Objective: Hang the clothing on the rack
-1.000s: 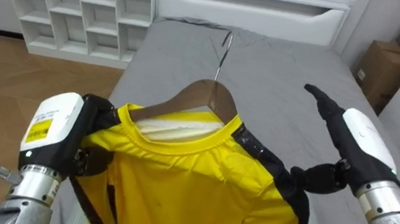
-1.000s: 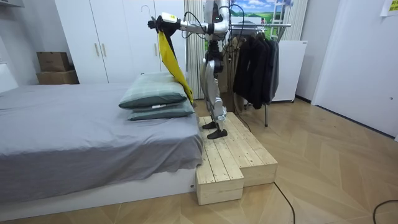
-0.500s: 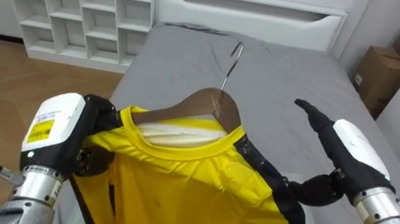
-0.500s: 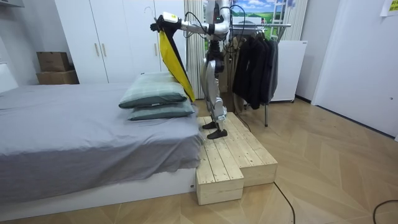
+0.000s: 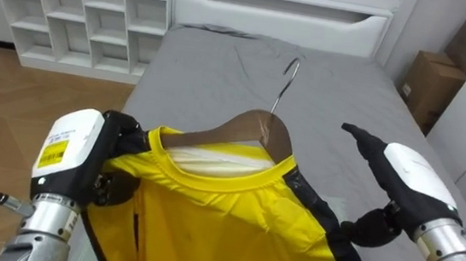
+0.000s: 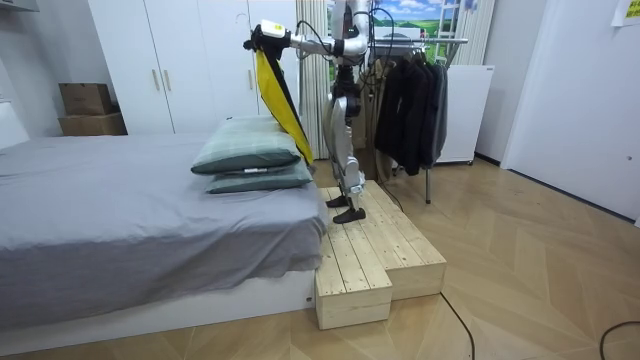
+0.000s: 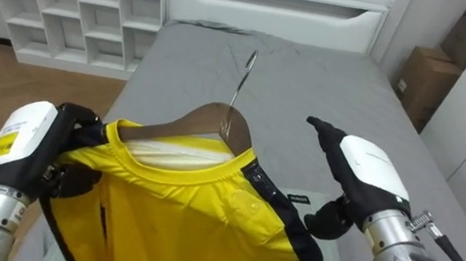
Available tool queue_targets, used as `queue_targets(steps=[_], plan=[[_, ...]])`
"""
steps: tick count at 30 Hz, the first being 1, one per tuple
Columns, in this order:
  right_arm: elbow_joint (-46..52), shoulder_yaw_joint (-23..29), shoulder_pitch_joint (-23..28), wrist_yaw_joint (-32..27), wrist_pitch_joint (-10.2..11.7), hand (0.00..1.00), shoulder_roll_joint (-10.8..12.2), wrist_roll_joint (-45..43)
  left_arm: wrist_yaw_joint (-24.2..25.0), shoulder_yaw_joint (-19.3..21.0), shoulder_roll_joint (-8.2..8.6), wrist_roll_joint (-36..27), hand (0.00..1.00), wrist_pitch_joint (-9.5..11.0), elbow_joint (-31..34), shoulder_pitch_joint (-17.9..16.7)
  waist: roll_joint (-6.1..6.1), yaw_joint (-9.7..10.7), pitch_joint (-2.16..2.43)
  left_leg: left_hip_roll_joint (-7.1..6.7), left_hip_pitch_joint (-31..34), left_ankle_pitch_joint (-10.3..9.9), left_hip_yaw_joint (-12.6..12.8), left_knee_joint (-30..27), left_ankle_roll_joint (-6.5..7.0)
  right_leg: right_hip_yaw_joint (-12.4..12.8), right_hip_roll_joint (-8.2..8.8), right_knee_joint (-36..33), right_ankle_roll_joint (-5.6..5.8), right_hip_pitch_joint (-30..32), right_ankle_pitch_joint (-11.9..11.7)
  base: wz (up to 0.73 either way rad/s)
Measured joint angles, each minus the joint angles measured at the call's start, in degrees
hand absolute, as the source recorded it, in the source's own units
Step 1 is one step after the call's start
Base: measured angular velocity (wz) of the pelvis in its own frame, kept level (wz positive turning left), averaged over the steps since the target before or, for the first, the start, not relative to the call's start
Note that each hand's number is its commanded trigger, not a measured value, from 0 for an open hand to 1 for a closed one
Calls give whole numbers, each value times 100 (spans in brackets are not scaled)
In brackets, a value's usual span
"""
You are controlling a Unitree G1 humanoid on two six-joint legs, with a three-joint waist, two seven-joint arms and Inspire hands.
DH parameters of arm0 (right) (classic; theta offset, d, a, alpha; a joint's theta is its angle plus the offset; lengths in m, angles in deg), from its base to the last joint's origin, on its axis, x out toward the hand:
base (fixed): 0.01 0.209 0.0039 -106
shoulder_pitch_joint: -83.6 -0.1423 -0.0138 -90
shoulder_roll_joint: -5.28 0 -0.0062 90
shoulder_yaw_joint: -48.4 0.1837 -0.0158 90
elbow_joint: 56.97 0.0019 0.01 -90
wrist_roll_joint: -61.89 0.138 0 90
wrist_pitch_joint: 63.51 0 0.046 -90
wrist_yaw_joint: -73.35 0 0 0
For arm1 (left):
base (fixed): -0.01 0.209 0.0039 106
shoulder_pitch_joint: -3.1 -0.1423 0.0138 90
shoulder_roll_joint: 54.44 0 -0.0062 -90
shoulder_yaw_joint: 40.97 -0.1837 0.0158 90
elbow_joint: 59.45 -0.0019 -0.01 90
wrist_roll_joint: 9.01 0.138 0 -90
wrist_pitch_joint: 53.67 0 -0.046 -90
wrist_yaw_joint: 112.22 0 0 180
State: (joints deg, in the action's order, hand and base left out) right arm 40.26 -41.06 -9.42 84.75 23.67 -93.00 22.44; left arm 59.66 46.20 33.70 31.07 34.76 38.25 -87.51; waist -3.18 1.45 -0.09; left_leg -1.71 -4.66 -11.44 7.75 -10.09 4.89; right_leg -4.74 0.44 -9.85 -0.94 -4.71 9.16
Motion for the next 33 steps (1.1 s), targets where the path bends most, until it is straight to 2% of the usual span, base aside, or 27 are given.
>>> queue_targets(steps=[4, 10, 21, 28, 33], plan=[[0, 357, -1, -143, 36, 0, -119, -349, 54, 4, -1, -2, 100, 26, 4, 0, -56, 5, -5, 0, 1, 0, -6, -6, 0, 2, 0, 1, 0, -10, 0, 0], [-1, 523, -1, -203, 38, 0, -173, -629, 242, 9, 0, -1, 100, 32, 26, 0, -186, 21, -53, 2, 14, 0, 3, -35, 0, 18, -2, 8, 0, -8, 0, 0], [-15, 581, -1, -216, 35, 0, -188, -1088, 268, 43, -14, 13, 100, 29, 208, 0, -188, 39, -51, 2, 24, 0, 11, -32, 0, 22, 0, 12, 0, 5, 0, 0], [-87, 581, -1, -220, 36, 0, -193, -1066, 270, 42, -14, 12, 100, 29, 208, 0, -196, 46, -42, 2, 20, 0, 12, -35, 0, 19, 2, 7, 0, 5, 0, 0], [-196, 577, -1, -170, 39, 0, -218, -706, 312, 34, -17, 12, 100, 30, 210, 0, -190, 49, -29, 1, 11, 0, 6, -87, 0, -1, 11, 3, 0, -29, 0, 0]])
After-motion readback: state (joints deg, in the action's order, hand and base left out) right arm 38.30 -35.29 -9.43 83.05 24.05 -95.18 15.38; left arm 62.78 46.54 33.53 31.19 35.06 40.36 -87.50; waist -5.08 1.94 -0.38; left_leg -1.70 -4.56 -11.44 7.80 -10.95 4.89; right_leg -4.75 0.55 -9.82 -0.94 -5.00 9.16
